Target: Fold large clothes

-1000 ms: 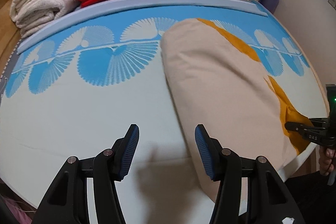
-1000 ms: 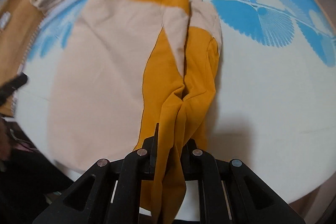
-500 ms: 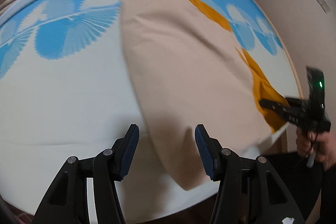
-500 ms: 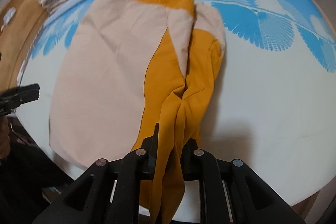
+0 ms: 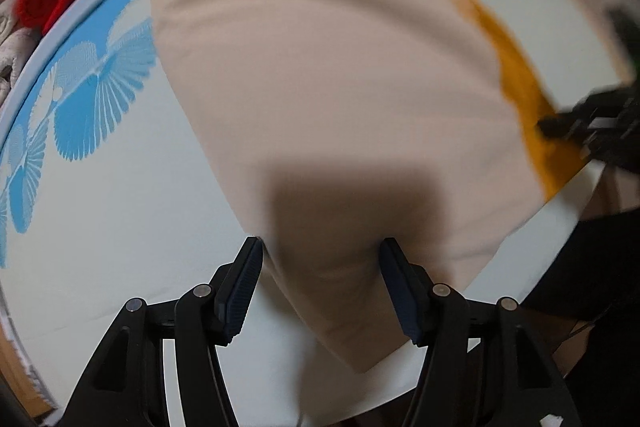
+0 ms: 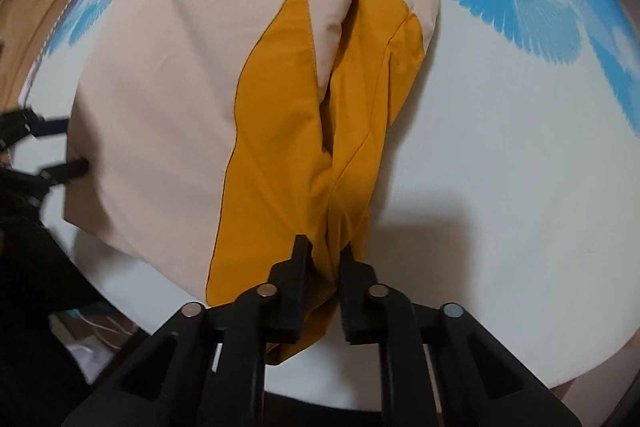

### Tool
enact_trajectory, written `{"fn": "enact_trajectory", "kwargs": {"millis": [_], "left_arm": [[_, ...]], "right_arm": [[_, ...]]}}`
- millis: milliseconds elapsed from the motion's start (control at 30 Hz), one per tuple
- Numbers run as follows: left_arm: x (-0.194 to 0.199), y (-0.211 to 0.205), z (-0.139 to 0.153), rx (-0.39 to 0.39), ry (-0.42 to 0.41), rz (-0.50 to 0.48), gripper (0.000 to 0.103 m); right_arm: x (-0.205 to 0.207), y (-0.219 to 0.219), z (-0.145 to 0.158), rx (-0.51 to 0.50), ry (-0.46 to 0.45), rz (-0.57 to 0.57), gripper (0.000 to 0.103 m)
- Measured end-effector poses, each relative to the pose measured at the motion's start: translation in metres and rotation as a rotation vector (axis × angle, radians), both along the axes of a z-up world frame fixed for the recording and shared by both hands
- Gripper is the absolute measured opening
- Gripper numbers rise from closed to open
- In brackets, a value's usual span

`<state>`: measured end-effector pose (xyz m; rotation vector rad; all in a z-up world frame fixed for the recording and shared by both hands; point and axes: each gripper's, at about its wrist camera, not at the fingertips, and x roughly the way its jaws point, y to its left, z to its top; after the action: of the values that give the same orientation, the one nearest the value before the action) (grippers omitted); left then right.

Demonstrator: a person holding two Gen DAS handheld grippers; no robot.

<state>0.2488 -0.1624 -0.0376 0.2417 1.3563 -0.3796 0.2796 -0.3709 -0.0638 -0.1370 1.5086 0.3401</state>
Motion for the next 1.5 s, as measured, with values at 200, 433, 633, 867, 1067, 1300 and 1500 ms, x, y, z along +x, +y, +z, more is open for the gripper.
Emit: {"fn": "enact_trajectory", "kwargs": {"millis": [200, 433, 633, 867, 1067, 1300, 1500], "left_arm": [[0.028, 0.013, -0.004, -0.001, 0.0, 0.107, 0.059], [0.044, 0.022, 0.01, -0.041, -0.056, 0.186, 0.057], [0.07, 0.029, 0.009, -0.067, -0.092, 0.28, 0.055], [0.101, 0.028, 0.002, -0.1, -0.144, 0.371, 0.055], [0.132, 0.036, -0.005, -0.138, -0.169, 0.436, 0.054], [0.167, 0.036, -0.002, -0.157, -0.252, 0.452, 0.054], [0.194, 0.027, -0.015, -0.178, -0.258, 0.389, 0.05]], "right_arm": [[0.006, -0.012, -0.004, -0.007, 0.002, -0.032, 0.013], [0.022, -0.048, 0.068, -0.094, -0.337, -0.172, 0.026], [0.057, -0.045, 0.093, 0.131, -0.461, -0.299, 0.049], [0.117, 0.004, 0.035, 0.149, -0.331, -0.258, 0.053], [0.158, 0.001, -0.02, 0.208, -0.184, -0.365, 0.053], [0.171, 0.01, -0.005, 0.279, -0.313, -0.357, 0.004], [0.176, -0.004, -0.013, 0.188, -0.32, -0.485, 0.003]]}}
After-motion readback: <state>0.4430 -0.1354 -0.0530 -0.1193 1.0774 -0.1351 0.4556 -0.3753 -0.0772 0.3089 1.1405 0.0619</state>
